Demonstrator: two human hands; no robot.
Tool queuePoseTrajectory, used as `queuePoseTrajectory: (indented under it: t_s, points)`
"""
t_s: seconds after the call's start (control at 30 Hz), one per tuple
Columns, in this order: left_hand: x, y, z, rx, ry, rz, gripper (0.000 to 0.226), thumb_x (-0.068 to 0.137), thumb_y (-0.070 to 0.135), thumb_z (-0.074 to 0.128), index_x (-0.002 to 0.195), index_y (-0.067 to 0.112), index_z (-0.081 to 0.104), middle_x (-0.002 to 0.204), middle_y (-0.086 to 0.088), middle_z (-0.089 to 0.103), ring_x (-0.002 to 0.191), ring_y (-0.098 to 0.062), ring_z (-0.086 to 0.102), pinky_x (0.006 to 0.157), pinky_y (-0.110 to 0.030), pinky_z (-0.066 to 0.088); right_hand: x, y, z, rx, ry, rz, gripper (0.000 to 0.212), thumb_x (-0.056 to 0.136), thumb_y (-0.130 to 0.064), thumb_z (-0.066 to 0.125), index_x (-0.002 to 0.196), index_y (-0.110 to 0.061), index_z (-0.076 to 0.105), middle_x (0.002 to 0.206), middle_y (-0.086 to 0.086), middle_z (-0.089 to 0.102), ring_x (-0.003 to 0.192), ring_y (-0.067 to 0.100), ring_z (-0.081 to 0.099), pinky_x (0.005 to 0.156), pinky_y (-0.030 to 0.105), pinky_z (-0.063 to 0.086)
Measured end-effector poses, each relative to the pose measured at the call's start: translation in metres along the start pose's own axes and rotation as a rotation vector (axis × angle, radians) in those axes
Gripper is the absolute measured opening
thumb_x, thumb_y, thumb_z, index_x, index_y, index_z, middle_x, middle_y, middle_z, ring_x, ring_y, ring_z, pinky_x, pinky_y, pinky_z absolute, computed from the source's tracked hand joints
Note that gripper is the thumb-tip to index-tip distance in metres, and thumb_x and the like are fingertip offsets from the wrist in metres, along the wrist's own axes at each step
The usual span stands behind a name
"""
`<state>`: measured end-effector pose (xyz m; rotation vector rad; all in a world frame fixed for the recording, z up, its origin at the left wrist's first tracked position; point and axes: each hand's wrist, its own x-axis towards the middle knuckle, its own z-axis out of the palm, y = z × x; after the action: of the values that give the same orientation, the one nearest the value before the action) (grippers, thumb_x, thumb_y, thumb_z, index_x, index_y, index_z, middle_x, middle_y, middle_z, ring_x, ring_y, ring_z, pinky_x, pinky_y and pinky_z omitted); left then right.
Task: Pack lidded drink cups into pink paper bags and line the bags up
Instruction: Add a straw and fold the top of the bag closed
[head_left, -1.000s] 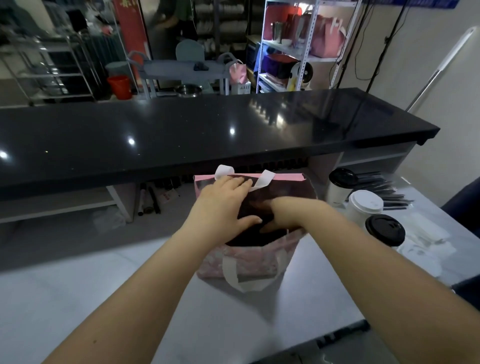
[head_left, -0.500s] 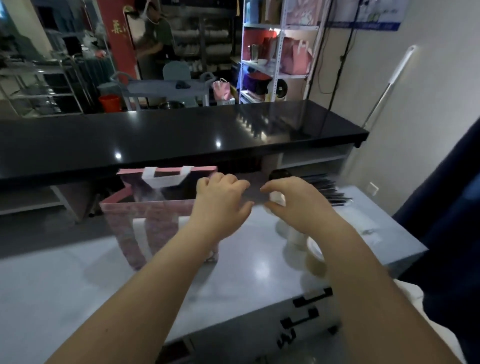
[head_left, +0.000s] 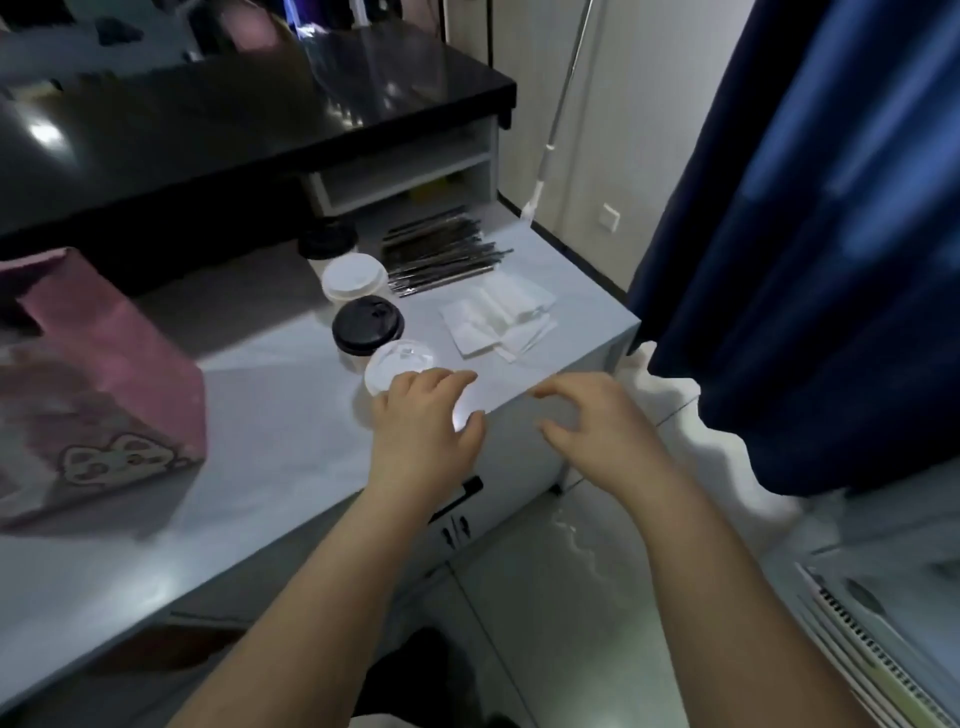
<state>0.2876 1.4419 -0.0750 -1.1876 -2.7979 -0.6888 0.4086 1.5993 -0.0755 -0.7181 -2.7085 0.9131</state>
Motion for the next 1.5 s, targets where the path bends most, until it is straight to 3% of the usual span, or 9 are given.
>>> queuePoseTrajectory:
  t_s: [0.2,0.43,0.7,0.8,1.03,1.23,1.33,1.43,1.5]
  points:
    - [0.056,0.007,0.021,-0.098,0.087,0.064,0.040,0.084,0.020,0.071,0.123,0.017,0.065,0.121,-0.004,0.064,0.114,-0.032,0.053,0.094,-0.042,0.038,0.023,0.024,0.006,0.030,-0.021,-0.081,0.031,0.089,-0.022,0.064,0.118,-0.031,0.063,0.117,-0.021,0.057,0.116,-0.002,0.039,0.091,0.016,0.030]
    - [0.178,0.014,0.035,0.003,-0.082,-0.012,0.047,0.086,0.031,0.060,0.133,0.029,0.053,0.133,0.003,0.054,0.128,-0.026,0.038,0.100,-0.041,0.032,0.126,0.031,-0.027,-0.108,-0.030,-0.044,0.033,0.093,-0.026,0.059,0.125,-0.027,0.058,0.130,-0.014,0.056,0.126,0.009,0.037,0.100,0.026,0.035]
    - [0.283,-0.023,0.019,-0.068,-0.150,0.113,0.042,0.086,0.033,0.060,0.129,0.033,0.057,0.125,0.009,0.060,0.122,-0.021,0.048,0.093,-0.042,0.045,0.249,0.023,-0.036,-0.127,-0.126,-0.080,0.036,0.092,-0.026,0.062,0.127,-0.026,0.057,0.132,-0.012,0.055,0.127,0.010,0.040,0.105,0.026,0.035]
    - [0.300,-0.035,0.022,0.022,-0.217,0.017,0.052,0.086,0.037,0.059,0.136,0.036,0.047,0.133,0.006,0.053,0.126,-0.024,0.041,0.098,-0.043,0.039,0.282,0.025,-0.029,-0.098,-0.170,-0.088,0.037,0.090,-0.023,0.065,0.126,-0.024,0.059,0.130,-0.008,0.057,0.125,0.012,0.044,0.105,0.028,0.036]
    - [0.319,-0.062,0.047,0.139,-0.396,-0.200,0.061,0.085,0.032,0.059,0.142,0.032,0.038,0.133,-0.003,0.047,0.123,-0.030,0.038,0.096,-0.046,0.036,0.340,0.024,0.003,-0.101,-0.147,-0.019,0.032,0.087,-0.017,0.058,0.118,-0.023,0.062,0.115,-0.001,0.063,0.105,0.022,0.057,0.087,0.040,0.051]
    - [0.353,-0.065,0.067,0.177,-0.417,-0.306,0.060,0.083,0.022,0.059,0.140,0.030,0.041,0.132,-0.005,0.047,0.119,-0.031,0.040,0.094,-0.045,0.039,0.384,0.045,0.011,-0.051,-0.228,-0.140,0.036,0.085,-0.009,0.058,0.117,-0.022,0.065,0.115,0.001,0.066,0.105,0.022,0.059,0.086,0.034,0.050]
    - [0.359,-0.072,0.074,0.244,-0.410,-0.362,0.062,0.084,0.025,0.060,0.142,0.031,0.039,0.134,-0.005,0.046,0.122,-0.032,0.039,0.098,-0.048,0.037,0.413,0.054,0.023,-0.157,-0.305,-0.217,0.041,0.082,-0.004,0.053,0.117,-0.021,0.064,0.125,0.004,0.059,0.114,0.027,0.052,0.091,0.035,0.046]
    - [0.360,-0.081,0.079,0.265,-0.347,-0.397,0.061,0.084,0.029,0.060,0.142,0.029,0.040,0.134,-0.004,0.047,0.125,-0.030,0.038,0.099,-0.047,0.036,0.440,0.058,0.044,-0.385,-0.405,-0.340,0.044,0.084,-0.008,0.051,0.126,-0.018,0.058,0.150,0.007,0.036,0.130,0.033,0.031,0.106,0.038,0.035]
    - [0.358,-0.085,0.083,0.292,-0.269,-0.400,0.061,0.084,0.031,0.058,0.142,0.029,0.040,0.134,-0.002,0.048,0.126,-0.028,0.038,0.100,-0.045,0.034,0.456,0.057,0.057,-0.415,-0.443,-0.388,0.044,0.089,-0.014,0.049,0.132,-0.020,0.053,0.146,0.008,0.038,0.130,0.033,0.030,0.105,0.038,0.033]
